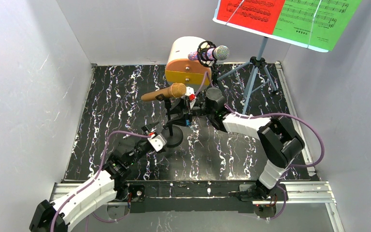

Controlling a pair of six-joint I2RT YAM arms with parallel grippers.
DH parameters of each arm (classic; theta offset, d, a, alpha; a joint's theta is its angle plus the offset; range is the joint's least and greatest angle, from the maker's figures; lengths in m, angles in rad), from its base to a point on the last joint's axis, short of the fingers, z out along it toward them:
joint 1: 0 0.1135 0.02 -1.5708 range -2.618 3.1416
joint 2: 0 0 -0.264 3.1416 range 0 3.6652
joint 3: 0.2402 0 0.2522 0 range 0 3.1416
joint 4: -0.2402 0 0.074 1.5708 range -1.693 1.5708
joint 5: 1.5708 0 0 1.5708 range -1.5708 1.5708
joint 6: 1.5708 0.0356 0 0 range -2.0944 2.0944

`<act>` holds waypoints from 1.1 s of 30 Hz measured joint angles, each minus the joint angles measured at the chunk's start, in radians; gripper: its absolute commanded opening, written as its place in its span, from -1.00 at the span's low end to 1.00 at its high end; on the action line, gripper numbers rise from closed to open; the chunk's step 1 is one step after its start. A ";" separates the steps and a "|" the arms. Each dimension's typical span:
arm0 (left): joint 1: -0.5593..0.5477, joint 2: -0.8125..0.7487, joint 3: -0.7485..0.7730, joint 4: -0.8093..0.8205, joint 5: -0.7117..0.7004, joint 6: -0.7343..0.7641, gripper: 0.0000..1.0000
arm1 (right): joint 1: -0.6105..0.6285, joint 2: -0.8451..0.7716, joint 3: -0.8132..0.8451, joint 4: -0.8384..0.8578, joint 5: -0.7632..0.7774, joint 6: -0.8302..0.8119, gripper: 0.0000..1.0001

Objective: Pack up the instrument practice props
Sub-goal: Adjust the microphone stand with the microphone at the center of the board, then unscrew the knob on the microphone stand.

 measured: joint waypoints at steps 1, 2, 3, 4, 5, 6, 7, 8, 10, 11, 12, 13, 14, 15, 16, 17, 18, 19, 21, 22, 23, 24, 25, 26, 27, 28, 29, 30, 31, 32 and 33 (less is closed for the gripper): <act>0.000 0.005 0.000 0.000 0.004 0.000 0.45 | 0.000 0.012 0.014 -0.001 -0.015 -0.003 -0.15; 0.000 0.012 0.001 0.001 0.010 0.000 0.45 | -0.001 0.021 0.025 -0.004 -0.029 -0.004 -0.24; 0.000 0.019 0.001 0.001 0.015 0.000 0.45 | -0.002 0.027 0.032 -0.004 -0.042 -0.006 -0.34; 0.000 0.024 0.002 0.002 0.021 0.000 0.45 | -0.003 0.032 0.039 -0.004 -0.051 -0.008 -0.46; 0.000 0.030 0.002 0.004 0.024 0.000 0.45 | -0.004 0.035 0.044 -0.004 -0.060 -0.009 -0.58; 0.000 0.034 0.002 0.007 0.026 0.000 0.45 | -0.005 0.037 0.047 -0.004 -0.065 -0.012 -0.73; 0.000 0.037 0.003 0.011 0.026 0.000 0.45 | -0.005 0.039 0.048 -0.004 -0.069 -0.013 -0.86; 0.000 0.040 0.003 0.015 0.026 0.000 0.44 | -0.005 0.039 0.048 -0.003 -0.067 -0.023 -0.93; 0.000 0.047 0.003 0.023 0.026 0.000 0.42 | -0.005 0.039 0.042 -0.006 -0.051 -0.023 -0.97; 0.000 0.051 0.003 0.030 0.026 0.001 0.42 | -0.005 0.035 0.040 -0.008 -0.042 -0.021 -0.97; 0.000 0.057 0.003 0.037 0.026 0.002 0.41 | -0.005 0.029 0.032 -0.010 -0.023 -0.021 -0.97; 0.000 0.063 0.003 0.043 0.026 0.003 0.40 | -0.005 0.016 0.016 -0.011 0.000 -0.020 -0.97; 0.000 0.068 0.003 0.049 0.026 0.005 0.40 | -0.005 -0.003 -0.004 -0.012 0.028 -0.020 -0.97; 0.000 0.074 0.003 0.056 0.027 0.008 0.40 | -0.004 -0.021 -0.023 -0.012 0.055 -0.021 -0.97; 0.000 0.080 0.003 0.064 0.029 0.009 0.39 | -0.003 -0.045 -0.050 -0.011 0.090 -0.022 -0.97; 0.000 0.086 0.003 0.071 0.034 0.012 0.37 | -0.002 -0.072 -0.080 -0.004 0.128 -0.022 -0.97; 0.000 0.091 0.003 0.076 0.038 0.014 0.33 | 0.000 -0.100 -0.117 0.008 0.167 -0.021 -0.97; 0.000 0.097 0.003 0.083 0.043 0.018 0.29 | 0.000 -0.122 -0.144 0.016 0.198 -0.020 -0.97; 0.000 0.111 0.003 0.095 0.053 0.027 0.25 | 0.003 -0.168 -0.198 0.032 0.269 -0.018 -0.97; 0.000 0.119 0.003 0.099 0.056 0.034 0.22 | 0.004 -0.183 -0.215 0.034 0.299 -0.018 -0.97; -0.002 0.127 0.003 0.103 0.060 0.041 0.20 | 0.007 -0.197 -0.230 0.037 0.331 -0.018 -0.97; -0.003 0.134 0.003 0.108 0.063 0.047 0.19 | 0.010 -0.208 -0.241 0.039 0.358 -0.017 -0.97; -0.005 0.143 0.003 0.116 0.069 0.056 0.18 | 0.013 -0.216 -0.250 0.039 0.381 -0.017 -0.97; -0.008 0.152 0.003 0.124 0.076 0.069 0.18 | 0.017 -0.222 -0.254 0.039 0.401 -0.016 -0.97; -0.011 0.162 0.003 0.131 0.083 0.082 0.18 | 0.021 -0.224 -0.256 0.037 0.418 -0.015 -0.97; -0.015 0.172 0.003 0.140 0.088 0.093 0.18 | 0.023 -0.225 -0.257 0.037 0.429 -0.014 -0.97; -0.018 0.187 0.003 0.153 0.094 0.108 0.18 | 0.026 -0.225 -0.258 0.036 0.439 -0.012 -0.97; -0.022 0.192 0.003 0.159 0.097 0.114 0.17 | 0.029 -0.225 -0.258 0.036 0.447 -0.010 -0.97; -0.024 0.201 0.003 0.170 0.099 0.122 0.17 | 0.031 -0.225 -0.258 0.036 0.454 -0.008 -0.97; -0.027 0.211 0.003 0.185 0.100 0.131 0.17 | 0.033 -0.225 -0.258 0.036 0.459 -0.007 -0.97; -0.030 0.225 0.005 0.198 0.101 0.140 0.17 | 0.035 -0.225 -0.258 0.036 0.465 -0.005 -0.97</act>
